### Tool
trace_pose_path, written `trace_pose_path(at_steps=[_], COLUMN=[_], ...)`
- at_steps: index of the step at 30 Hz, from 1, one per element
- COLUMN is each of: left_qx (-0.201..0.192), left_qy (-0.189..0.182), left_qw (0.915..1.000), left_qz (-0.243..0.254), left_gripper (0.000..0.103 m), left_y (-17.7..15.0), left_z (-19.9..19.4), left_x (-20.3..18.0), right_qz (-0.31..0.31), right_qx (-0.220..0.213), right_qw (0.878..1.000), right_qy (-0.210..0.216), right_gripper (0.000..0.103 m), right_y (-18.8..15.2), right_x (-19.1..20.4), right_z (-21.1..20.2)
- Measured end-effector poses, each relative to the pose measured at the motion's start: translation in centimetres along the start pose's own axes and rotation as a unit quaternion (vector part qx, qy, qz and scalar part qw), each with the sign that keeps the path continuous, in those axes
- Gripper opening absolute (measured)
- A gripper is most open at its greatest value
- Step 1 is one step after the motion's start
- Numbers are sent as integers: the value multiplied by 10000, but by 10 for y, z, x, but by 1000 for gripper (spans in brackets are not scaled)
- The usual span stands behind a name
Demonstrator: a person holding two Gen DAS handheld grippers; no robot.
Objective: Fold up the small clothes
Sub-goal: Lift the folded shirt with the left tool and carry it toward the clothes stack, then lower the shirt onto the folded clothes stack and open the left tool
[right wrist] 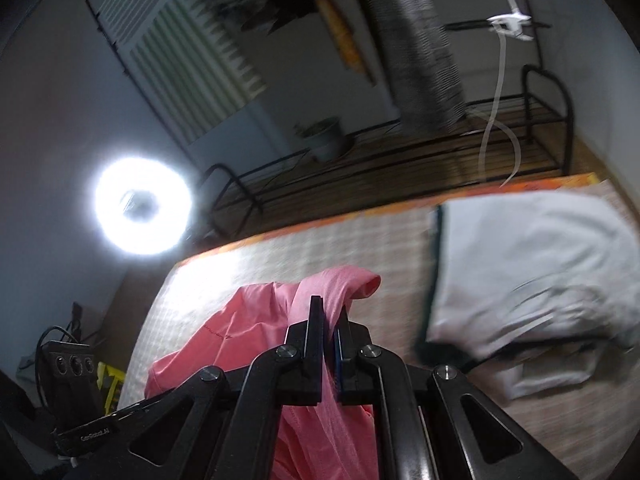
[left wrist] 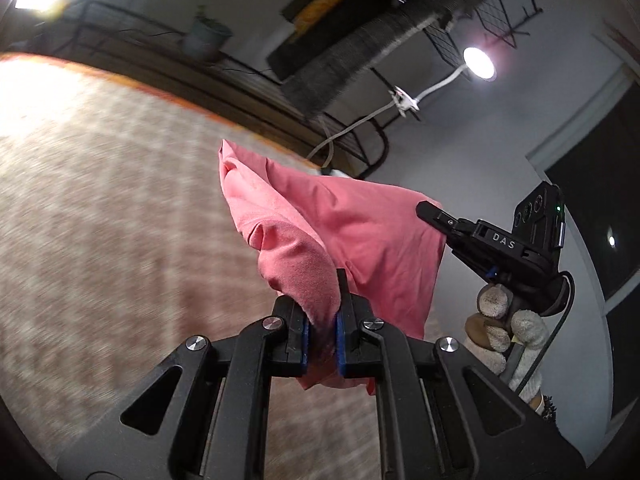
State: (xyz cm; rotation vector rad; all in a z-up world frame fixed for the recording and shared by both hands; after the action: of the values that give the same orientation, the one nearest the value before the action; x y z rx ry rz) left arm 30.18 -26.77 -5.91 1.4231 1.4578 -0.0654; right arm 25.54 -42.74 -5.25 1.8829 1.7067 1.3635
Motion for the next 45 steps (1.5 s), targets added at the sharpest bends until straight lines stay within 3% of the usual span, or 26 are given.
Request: trace_pose_path(at_steps=[16,22,26,30,31,33,35,37,38,45], left_qx=[-111,-23,119,284,327,424,459,435,424,297], left_qy=[-356,-190,117,371,434,551,605,655,663,698], left_qw=[9957,9936,9915,9898,9888,9867,9851,9826,9819,9779], left_qz=[852,1113,1293,1346,1393,1468,1545,1680,1725,1947], left_gripper=[7,7,7,7,8,15,26,39,40,41], left_y=[24,13,-3,-16,-18,-21,-24,-28,-29,-32], left_z=[163,216,240,246,246,245,240,230,225,186], left_x=[-116,-123,-114,-104,-102,-97,-95,-96,-96,-109], right_qz=[-32,-11,41,-27,-57,-122,-166,-192,-193,-213], right_qx=[-823,-854,-778,-605,-559,-549,-610,-651,-667,-819], right_qw=[9911,9882,9859,9807,9784,9743,9713,9700,9696,9675], right_qy=[-1047,-1270,-1481,-1859,-1988,-2183,-2295,-2335,-2347,-2383], right_gripper=[1,1,1,2,7,12,38,38,38,38], right_y=[117,135,134,128,128,128,130,132,133,131], right_x=[-152,-207,-238,-261,-266,-271,-271,-268,-266,-240], right_z=[-46,-38,-24,-11,-9,-10,-16,-22,-25,-54])
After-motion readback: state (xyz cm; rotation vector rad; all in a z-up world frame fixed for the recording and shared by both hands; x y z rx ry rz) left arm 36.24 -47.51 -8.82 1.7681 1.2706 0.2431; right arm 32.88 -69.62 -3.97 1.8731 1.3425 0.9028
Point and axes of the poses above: each gripper's, at about its wrist camera, not at the fingertips, and z roughly the way its jaws point, x to its left, y to its top, the point moved 8 cm from there along z, roughly the way its jaws point, and after that the axes turned 7 degrees about -x, right-handed, at the moved point
